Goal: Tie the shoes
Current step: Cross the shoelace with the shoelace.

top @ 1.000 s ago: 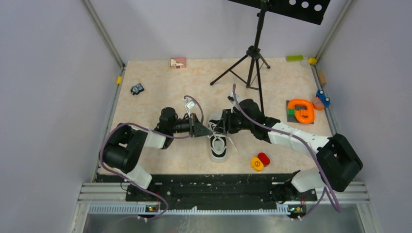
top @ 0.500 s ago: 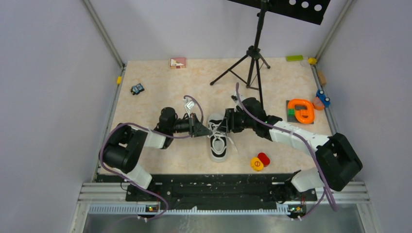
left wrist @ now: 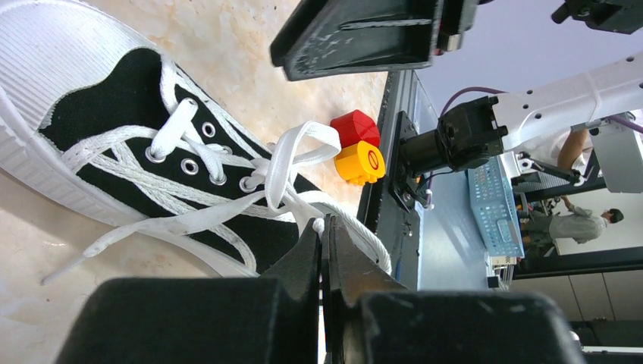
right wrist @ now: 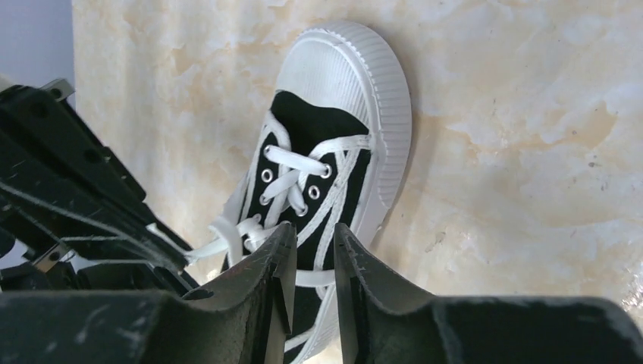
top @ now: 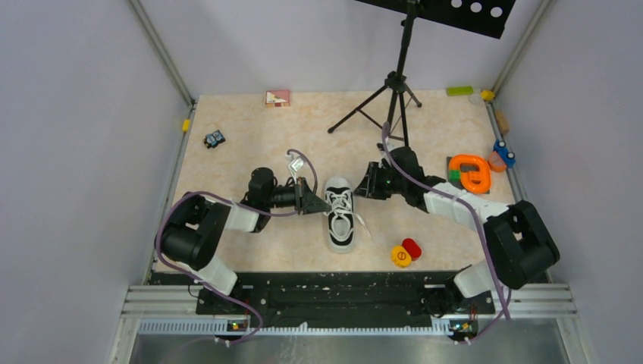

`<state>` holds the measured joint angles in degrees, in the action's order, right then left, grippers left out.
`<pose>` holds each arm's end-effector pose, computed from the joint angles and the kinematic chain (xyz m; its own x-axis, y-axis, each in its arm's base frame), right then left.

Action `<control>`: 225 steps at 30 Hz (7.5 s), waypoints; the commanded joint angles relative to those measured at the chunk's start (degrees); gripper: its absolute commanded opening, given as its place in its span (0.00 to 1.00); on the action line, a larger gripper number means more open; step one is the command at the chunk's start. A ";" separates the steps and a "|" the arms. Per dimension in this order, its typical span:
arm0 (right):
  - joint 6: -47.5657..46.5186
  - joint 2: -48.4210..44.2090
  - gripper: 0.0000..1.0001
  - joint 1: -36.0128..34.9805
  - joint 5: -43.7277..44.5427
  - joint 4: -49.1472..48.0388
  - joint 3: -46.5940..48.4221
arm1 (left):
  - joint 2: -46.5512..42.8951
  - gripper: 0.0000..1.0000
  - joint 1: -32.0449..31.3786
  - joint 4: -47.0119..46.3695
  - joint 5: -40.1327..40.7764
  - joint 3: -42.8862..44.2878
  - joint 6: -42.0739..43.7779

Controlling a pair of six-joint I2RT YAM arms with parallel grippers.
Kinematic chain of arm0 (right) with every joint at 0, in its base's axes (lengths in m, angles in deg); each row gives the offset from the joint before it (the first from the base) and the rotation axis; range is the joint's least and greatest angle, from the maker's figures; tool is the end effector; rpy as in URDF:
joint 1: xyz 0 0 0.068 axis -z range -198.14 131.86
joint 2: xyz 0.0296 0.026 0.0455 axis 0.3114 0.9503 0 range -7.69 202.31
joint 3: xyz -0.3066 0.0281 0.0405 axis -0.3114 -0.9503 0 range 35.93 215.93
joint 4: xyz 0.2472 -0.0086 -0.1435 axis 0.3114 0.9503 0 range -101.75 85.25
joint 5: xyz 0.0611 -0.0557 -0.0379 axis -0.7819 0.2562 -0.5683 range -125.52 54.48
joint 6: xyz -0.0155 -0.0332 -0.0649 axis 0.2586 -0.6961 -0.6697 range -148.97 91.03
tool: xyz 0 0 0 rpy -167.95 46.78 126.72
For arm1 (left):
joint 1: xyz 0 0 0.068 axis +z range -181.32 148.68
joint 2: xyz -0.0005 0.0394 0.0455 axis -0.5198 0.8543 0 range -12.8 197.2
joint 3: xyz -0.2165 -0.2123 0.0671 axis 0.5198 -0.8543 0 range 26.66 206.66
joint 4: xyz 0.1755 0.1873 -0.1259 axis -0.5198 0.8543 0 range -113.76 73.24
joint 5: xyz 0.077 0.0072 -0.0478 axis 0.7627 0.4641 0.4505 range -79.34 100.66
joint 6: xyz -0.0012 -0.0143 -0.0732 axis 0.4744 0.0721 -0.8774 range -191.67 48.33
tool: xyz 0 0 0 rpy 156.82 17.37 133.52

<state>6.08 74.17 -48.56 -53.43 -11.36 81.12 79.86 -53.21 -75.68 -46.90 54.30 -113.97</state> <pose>0.2808 0.1872 0.2191 -0.8236 0.1500 -0.5470 -0.2694 0.7452 0.6100 0.2658 -0.1638 0.1714 -0.8036 -0.0663 -0.5915 0.5704 0.1983 -0.7971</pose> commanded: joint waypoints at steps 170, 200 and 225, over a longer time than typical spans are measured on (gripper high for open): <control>8.99 1.52 0.00 -0.27 8.60 -9.70 -6.62 | -7.59 0.00 6.32 21.31 5.12 1.01 7.02; 10.20 0.66 0.00 0.14 11.75 -8.97 -5.63 | -15.57 0.00 8.88 39.66 8.25 3.02 14.57; 10.73 -3.38 0.00 1.26 12.00 -7.37 -6.67 | -12.69 0.00 6.95 35.72 -1.90 9.53 11.87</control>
<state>16.29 71.83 -48.73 -42.87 -17.59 74.59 66.46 -46.74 -38.11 -47.01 60.18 -101.93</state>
